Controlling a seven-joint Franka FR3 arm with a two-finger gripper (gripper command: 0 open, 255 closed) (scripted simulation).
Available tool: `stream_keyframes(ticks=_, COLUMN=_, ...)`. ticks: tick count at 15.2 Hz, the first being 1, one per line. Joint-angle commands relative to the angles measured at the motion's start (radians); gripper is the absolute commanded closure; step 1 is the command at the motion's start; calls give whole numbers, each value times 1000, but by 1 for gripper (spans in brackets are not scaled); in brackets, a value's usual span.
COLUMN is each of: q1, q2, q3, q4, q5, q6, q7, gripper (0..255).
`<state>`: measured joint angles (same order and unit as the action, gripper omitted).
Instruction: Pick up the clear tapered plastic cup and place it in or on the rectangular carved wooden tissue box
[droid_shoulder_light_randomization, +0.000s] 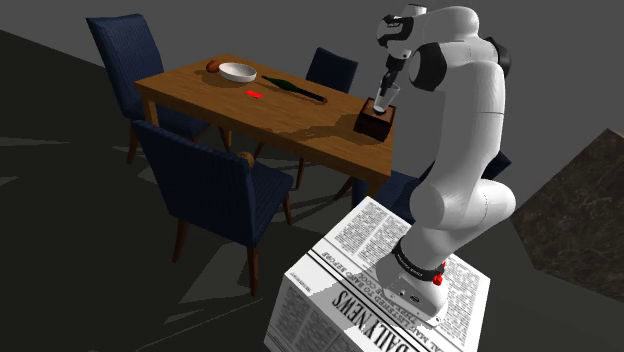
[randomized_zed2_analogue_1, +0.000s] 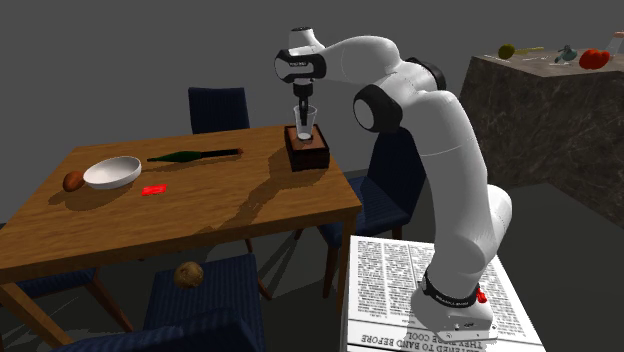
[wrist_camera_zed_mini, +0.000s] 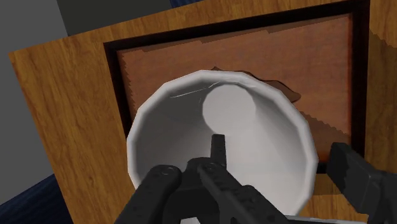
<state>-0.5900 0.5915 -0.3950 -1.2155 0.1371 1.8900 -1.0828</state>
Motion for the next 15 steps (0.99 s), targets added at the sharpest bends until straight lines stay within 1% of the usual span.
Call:
stream_keyframes(ticks=1, q1=0, q2=0, q3=0, q4=0, q5=0, q6=0, q7=0, gripper=0)
stream_keyframes(ticks=4, q1=0, q2=0, q3=0, q4=0, q5=0, q6=0, q7=0, gripper=0)
stream_keyframes(ticks=8, q1=-4, q2=-14, q3=-3, q4=106, q5=-6, q6=-118, q7=7, gripper=0)
stream_keyframes(ticks=15, q1=-4, q2=-14, q3=-3, q4=106, q5=-6, q6=-118, q7=7, gripper=0)
